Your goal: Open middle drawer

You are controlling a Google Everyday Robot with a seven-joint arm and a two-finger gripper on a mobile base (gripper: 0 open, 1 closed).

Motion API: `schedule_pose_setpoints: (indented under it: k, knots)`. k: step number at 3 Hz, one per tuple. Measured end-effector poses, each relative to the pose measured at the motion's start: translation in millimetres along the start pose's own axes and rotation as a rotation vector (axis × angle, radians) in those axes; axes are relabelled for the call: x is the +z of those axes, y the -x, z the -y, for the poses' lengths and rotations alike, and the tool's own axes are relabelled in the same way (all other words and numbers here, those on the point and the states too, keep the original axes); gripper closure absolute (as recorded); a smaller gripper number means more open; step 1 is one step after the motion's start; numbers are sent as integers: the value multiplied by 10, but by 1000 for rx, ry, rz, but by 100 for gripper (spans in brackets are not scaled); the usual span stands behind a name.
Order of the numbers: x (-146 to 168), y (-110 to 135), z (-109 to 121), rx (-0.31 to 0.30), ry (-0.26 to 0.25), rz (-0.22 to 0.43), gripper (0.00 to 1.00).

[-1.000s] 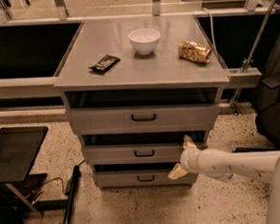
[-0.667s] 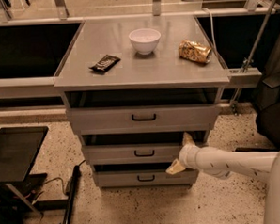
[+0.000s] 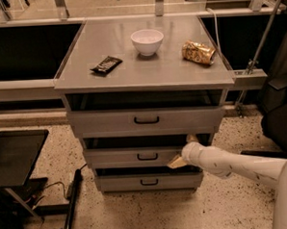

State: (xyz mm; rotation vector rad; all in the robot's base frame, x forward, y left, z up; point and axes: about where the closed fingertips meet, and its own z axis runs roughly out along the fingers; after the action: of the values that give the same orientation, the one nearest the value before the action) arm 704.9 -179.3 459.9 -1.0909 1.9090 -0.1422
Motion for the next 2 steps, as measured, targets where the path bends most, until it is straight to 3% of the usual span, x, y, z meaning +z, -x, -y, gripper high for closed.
schedule_pose_setpoints:
  k: [2]
  knots:
    - [265,-86,-62,69,49,19,0]
